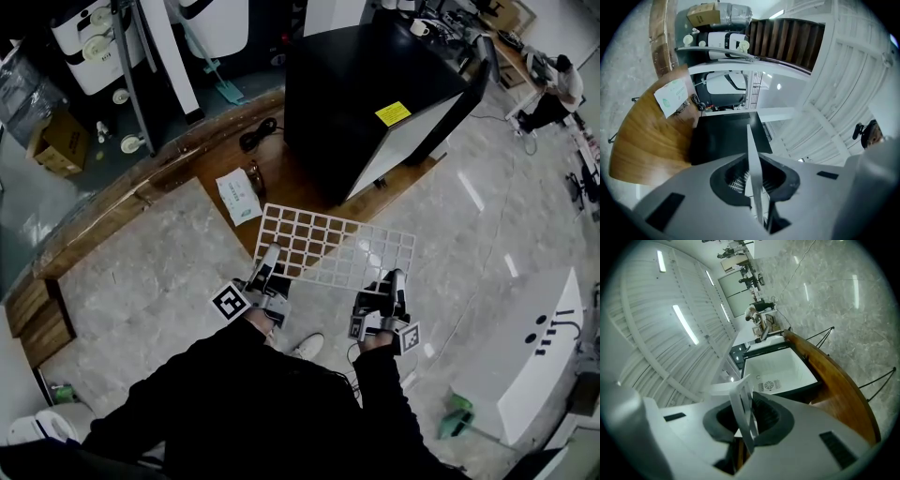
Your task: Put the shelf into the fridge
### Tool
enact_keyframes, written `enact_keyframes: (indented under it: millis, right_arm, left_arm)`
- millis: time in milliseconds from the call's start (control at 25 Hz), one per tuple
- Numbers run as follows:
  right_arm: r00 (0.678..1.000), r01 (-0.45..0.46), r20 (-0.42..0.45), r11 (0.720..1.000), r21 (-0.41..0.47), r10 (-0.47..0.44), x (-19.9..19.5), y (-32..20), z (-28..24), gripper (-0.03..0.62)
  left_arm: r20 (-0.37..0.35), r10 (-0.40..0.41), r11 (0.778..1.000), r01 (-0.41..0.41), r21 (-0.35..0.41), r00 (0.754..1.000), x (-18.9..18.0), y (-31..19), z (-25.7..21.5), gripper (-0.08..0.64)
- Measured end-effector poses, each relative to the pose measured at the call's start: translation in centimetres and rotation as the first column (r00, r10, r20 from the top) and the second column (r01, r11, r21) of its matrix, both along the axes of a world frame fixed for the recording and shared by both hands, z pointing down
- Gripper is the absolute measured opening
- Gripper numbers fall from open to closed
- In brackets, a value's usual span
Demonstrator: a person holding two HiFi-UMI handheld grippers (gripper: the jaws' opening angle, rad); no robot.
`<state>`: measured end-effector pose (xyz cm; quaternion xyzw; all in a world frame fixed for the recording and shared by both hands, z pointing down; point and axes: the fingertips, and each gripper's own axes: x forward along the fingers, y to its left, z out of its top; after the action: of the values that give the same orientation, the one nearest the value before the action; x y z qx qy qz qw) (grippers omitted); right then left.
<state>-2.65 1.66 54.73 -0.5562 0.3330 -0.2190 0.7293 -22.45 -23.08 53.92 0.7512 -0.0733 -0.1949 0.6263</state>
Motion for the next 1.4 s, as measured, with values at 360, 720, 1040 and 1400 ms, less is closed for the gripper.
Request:
enact_keyframes:
  millis: [360, 720, 1040, 1400]
  right_arm:
    - [0.997, -0.073, -0.011, 0.995, -0.067, 0.072, -1.7, 1.3, 0.7, 0.035]
    - [0.985, -0.173, -0.033, 0.971, -0.163, 0.170, 0.4, 5.8, 0.4, 0.031]
    - [0.993, -0.117, -0.002, 0.979, -0.166, 0.118, 7.0, 11.8, 1.7, 0.029]
    - [0.999, 0.036, -0.030, 0.982, -0.187, -0.042, 17.7, 17.8, 0.1, 0.030]
  left_arm:
    - [-0.002, 0.092, 0.995, -0.092, -0.050, 0.996, 0.2, -0.2, -0.5, 0.032]
    - [0.024, 0.206, 0.975, -0.203, -0.094, 0.978, 5.2, 2.8, 0.0, 0.032]
    - [0.056, 0.192, 0.981, -0.191, -0.029, 0.980, 11.1, 9.1, -1.1, 0.032]
    - [0.073, 0.034, 0.999, -0.032, -0.019, 0.997, 17.7, 17.8, -2.1, 0.032]
